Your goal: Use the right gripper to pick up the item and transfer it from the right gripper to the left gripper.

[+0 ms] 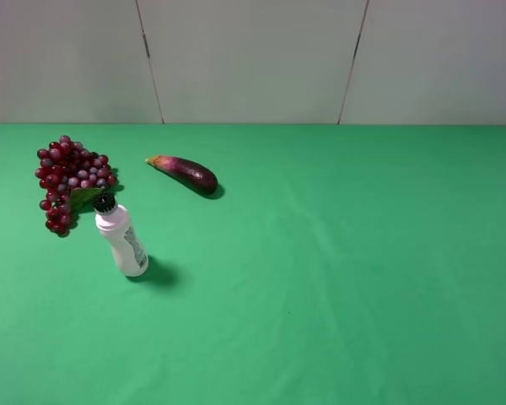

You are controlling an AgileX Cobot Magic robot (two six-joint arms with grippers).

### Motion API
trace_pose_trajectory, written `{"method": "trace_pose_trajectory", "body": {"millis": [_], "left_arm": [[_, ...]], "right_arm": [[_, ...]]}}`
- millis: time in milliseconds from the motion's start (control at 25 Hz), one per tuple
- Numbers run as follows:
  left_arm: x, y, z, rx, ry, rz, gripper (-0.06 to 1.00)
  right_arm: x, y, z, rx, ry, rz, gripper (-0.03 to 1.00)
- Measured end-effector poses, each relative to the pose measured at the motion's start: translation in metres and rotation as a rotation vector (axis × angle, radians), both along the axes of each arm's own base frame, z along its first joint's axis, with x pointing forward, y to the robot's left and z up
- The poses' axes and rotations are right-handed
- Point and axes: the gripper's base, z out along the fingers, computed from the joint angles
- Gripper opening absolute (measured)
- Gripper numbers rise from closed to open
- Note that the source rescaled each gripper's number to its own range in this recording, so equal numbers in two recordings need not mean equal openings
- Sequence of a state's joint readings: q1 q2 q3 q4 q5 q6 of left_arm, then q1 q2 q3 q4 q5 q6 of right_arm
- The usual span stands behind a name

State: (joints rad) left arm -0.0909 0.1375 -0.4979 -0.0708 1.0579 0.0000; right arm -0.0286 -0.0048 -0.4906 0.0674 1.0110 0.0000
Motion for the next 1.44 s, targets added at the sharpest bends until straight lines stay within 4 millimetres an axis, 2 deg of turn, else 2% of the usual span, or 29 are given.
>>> {"method": "trace_pose_trajectory", "body": {"millis": [280,1440], "left_arm": [[-0.021,0.002,-0.001,0.014,-0.138,-0.020,0.99],[-0.021,0.002,-0.001,0.036,-0.146,-0.027,0.98]], "right_arm": [[0.000,0.000,0.000,0.000,0.000,0.000,1.00],[0.000,-0.003,0.000,-0.036,0.002,-0.024,1.00]]}}
